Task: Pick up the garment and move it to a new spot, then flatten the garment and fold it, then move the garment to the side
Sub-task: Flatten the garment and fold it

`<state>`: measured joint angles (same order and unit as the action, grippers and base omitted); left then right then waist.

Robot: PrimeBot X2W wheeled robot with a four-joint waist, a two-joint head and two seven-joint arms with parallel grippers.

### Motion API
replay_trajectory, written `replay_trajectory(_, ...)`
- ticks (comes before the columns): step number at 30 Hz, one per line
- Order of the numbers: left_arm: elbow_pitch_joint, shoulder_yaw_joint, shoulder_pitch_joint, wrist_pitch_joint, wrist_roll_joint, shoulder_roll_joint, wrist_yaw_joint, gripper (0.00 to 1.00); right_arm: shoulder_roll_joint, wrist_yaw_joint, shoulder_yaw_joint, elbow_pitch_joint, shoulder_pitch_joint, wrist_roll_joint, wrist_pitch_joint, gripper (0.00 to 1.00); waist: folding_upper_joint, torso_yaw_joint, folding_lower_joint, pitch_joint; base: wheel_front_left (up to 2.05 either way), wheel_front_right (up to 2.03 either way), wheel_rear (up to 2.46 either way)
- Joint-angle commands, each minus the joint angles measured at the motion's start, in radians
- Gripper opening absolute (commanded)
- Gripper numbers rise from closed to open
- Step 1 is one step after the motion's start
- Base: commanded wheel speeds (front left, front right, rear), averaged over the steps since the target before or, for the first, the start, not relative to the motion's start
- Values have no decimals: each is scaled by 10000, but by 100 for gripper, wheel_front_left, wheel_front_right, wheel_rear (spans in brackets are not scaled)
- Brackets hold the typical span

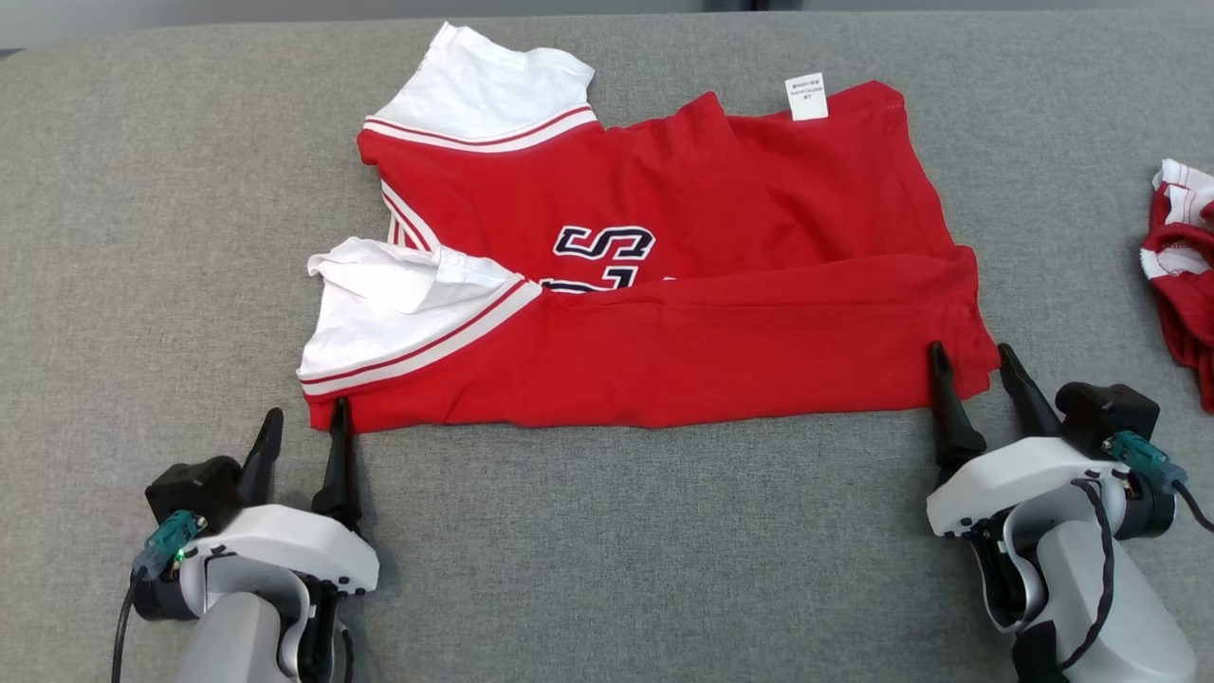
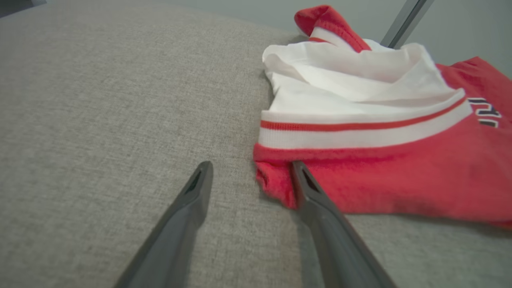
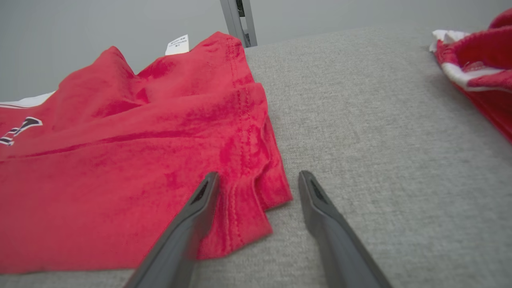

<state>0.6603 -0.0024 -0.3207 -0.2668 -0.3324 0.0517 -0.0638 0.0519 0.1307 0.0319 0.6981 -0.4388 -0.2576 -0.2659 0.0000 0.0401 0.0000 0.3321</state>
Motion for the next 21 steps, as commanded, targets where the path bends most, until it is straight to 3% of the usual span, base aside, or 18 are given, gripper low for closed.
replay_trajectory(1, 246, -134, -117, 63, -104, -13, -156, 100, -2, 0, 65, 187, 6, -107, 31, 100, 0, -13, 0, 21, 0, 0, 0)
replay_trajectory(2, 373, -248, -170, 69, -220, -30, -270, 100, -4, 0, 122, 237, -34, -87, 31, 91, 0, -21, 0, 30, 0, 0, 0)
replay_trajectory(3, 514, -400, -202, 72, -363, -56, -379, 100, -5, 0, 167, 274, -69, -101, 31, 47, 0, -31, 0, 24, 0, 0, 0)
replay_trajectory(4, 614, -624, -221, 92, -504, -83, -489, 98, -6, 0, 222, 336, -71, -115, 31, 25, 0, -39, 0, -4, 0, 0, 0)
replay_trajectory(5, 709, -830, -211, 98, -633, -106, -556, 49, -14, 0, 250, 402, -57, -132, 31, 0, 0, -45, 0, -49, 0, 0, 0)
replay_trajectory(6, 783, -1078, -204, 103, -782, -114, -621, 19, -13, 0, 230, 460, -36, -235, 31, 0, 0, -45, 0, -106, 0, 0, 0)
replay_trajectory(7, 861, -1327, -150, 103, -964, -116, -655, 0, -13, -1, 221, 506, -1, -229, 31, 0, 0, -45, 0, -175, 0, 0, 0)
replay_trajectory(14, 1317, -2413, 431, 103, -1932, -67, -712, 0, 31, -1, -10, 554, 377, -430, 19, 0, 0, -18, 0, -903, 0, 0, 0)
replay_trajectory(21, 1387, -1856, 1159, 55, -1621, 226, -659, 0, 33, -1, -55, 629, 1257, -808, 18, 0, 0, 45, 0, -2111, 0, 0, 0)
